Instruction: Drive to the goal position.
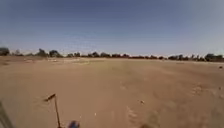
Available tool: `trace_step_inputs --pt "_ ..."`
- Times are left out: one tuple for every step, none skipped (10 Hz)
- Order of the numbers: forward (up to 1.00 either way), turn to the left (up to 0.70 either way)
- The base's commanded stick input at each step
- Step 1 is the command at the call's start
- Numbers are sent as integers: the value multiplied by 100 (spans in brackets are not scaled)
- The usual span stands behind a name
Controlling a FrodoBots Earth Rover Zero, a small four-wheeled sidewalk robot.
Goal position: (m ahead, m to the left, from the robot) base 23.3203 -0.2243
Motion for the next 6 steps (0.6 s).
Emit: trace_step_inputs --pt "70 0" --pt "70 0" --pt "70 0" --pt "70 0" --pt "70 0" --pt "70 0"
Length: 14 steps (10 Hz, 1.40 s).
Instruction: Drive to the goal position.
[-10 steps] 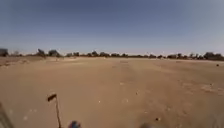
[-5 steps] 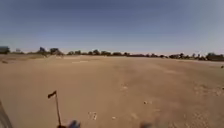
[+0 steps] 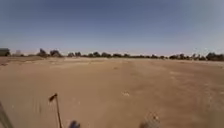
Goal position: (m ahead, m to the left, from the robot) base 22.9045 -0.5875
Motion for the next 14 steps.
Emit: trace_step_inputs --pt "70 0" --pt "70 0" --pt "70 0" --pt "70 0" --pt "70 0" --pt "70 0" --pt "70 0" --pt "70 0" --pt "70 0" --pt "70 0" --pt "70 0" --pt "70 0" --pt "70 0" --pt "70 0"
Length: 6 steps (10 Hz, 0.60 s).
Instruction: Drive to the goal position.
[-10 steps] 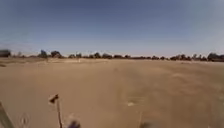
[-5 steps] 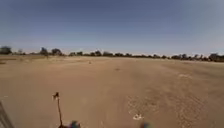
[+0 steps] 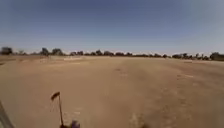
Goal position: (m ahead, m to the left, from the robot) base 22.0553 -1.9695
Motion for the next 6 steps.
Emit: trace_step_inputs --pt "70 0" --pt "70 0" --pt "70 0" --pt "70 0" --pt "70 0" --pt "70 0"
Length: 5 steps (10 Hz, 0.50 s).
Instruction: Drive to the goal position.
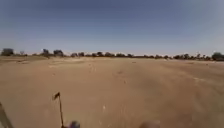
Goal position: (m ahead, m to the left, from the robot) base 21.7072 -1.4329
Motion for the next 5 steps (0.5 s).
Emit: trace_step_inputs --pt "70 0" --pt "70 0" --pt "70 0" --pt "70 0" --pt "70 0"
